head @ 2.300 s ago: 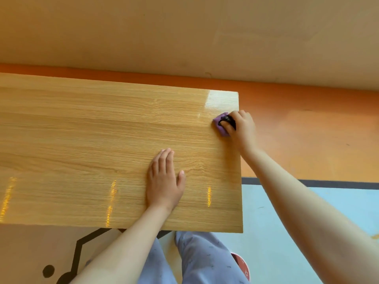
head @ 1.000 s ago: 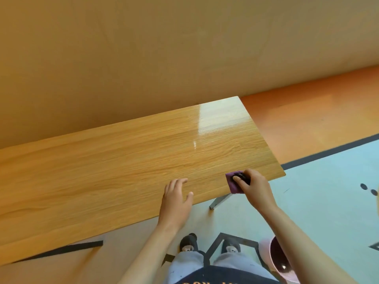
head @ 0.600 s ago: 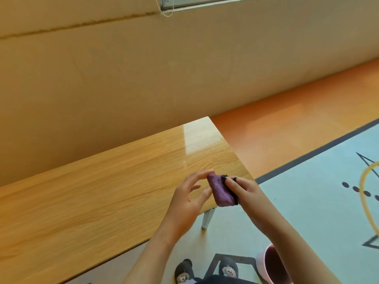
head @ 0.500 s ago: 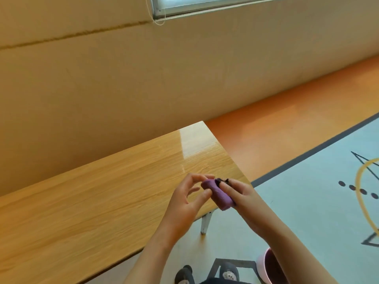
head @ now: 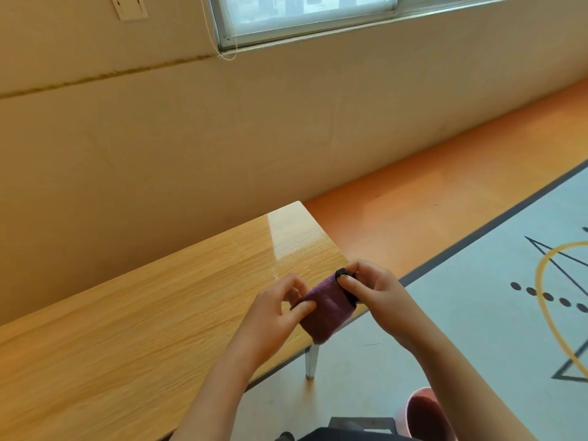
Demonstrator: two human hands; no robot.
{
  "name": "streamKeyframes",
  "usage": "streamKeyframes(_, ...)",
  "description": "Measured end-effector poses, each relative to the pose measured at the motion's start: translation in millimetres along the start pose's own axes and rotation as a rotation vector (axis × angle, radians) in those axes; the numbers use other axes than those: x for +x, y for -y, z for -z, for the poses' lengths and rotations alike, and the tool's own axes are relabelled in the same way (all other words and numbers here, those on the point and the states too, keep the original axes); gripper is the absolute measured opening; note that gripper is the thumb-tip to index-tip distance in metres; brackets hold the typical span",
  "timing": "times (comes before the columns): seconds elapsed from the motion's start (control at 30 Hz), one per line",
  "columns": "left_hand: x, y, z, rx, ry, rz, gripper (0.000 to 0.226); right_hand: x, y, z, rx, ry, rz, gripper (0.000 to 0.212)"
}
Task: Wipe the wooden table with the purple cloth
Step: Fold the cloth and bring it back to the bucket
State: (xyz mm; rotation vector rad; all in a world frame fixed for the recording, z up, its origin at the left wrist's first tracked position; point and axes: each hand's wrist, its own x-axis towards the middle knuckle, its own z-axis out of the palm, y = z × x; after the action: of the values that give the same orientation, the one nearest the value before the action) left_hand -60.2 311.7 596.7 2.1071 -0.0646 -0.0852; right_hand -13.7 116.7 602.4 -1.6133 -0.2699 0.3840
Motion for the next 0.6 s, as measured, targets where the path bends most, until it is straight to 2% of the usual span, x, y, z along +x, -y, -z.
streamKeyframes(0.1,4,-3,1,0.042,-0.041,-0.031,0.015,1,3,-1,-0.035,-0.035,0.035,0.011)
streamKeyframes(0.23,8,-7,4,-0.051,-0.058,-0.057,0.013,0,5,3,-0.038,-0.036,0.020,0.014)
streamKeyframes(0.47,13,-11,5,-0.413,0.117,0.019,0.018,1,14,5,-0.055,-0.024,-0.040,0.017)
streamKeyframes(0.6,11,-10,3,-0.565,0.172,0.097,0.017,3,11,8,-0.023,0.062,-0.102,0.032)
